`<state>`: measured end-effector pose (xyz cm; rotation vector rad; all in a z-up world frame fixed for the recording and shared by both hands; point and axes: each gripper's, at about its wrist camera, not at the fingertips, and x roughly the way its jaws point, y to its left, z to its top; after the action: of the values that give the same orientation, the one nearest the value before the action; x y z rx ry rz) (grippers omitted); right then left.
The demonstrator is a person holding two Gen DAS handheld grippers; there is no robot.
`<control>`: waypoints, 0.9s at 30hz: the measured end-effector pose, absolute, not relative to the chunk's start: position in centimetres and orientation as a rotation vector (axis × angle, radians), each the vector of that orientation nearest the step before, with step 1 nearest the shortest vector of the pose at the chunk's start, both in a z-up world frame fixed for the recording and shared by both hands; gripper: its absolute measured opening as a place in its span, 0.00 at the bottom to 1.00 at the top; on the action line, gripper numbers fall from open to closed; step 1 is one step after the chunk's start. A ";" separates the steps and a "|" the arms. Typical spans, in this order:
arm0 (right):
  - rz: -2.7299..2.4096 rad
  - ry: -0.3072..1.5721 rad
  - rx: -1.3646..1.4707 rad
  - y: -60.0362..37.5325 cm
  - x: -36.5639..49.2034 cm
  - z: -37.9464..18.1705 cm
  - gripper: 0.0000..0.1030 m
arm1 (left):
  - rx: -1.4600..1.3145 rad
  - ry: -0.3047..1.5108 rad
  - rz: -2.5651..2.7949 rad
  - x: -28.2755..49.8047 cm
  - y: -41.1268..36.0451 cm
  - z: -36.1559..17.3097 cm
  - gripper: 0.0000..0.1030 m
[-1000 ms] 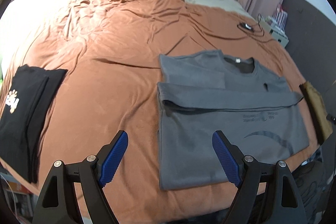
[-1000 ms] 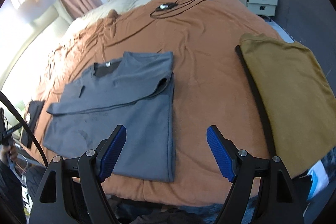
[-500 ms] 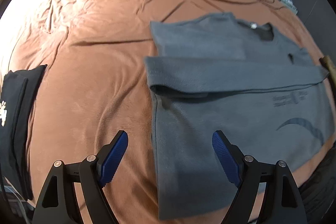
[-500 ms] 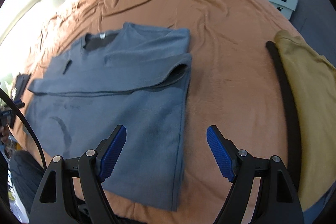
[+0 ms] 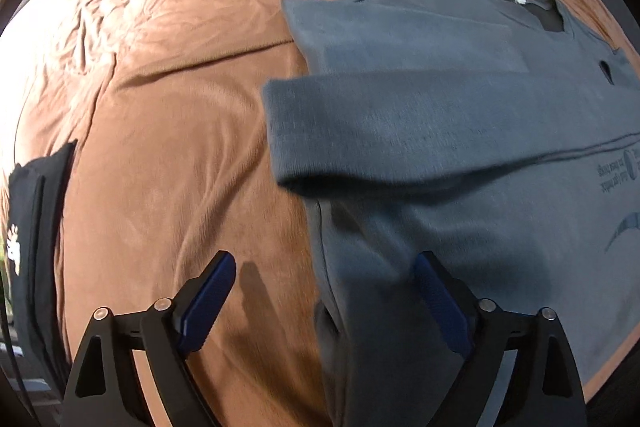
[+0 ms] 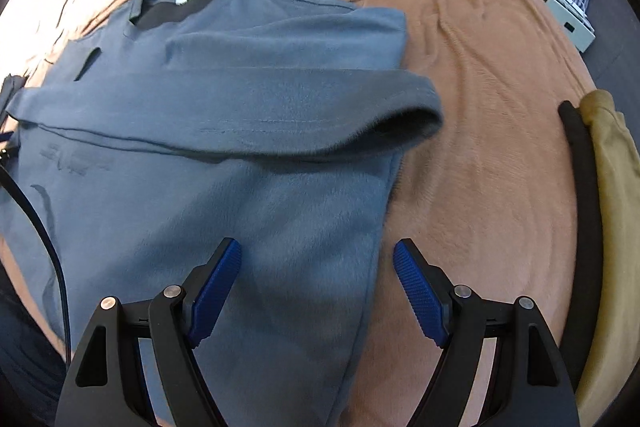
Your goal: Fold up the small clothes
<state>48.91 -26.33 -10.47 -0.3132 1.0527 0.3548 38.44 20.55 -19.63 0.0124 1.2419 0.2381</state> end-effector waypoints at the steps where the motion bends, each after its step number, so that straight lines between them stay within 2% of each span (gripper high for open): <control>1: 0.353 1.049 -0.314 -26.2 49.3 -10.6 0.76 | 0.014 1.239 0.241 38.8 20.7 -19.6 0.91; 13: 0.267 0.935 -0.399 -23.8 52.3 -10.5 0.76 | -0.003 1.187 0.282 42.6 22.5 -18.8 0.92; 27: 0.224 0.920 -0.315 -23.6 57.3 -10.4 0.76 | -0.165 1.137 0.352 47.1 26.7 -19.7 0.91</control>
<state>57.26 -23.64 -10.43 -0.3148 0.9203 0.2240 47.08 26.75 -19.69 -0.1650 1.1370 0.3519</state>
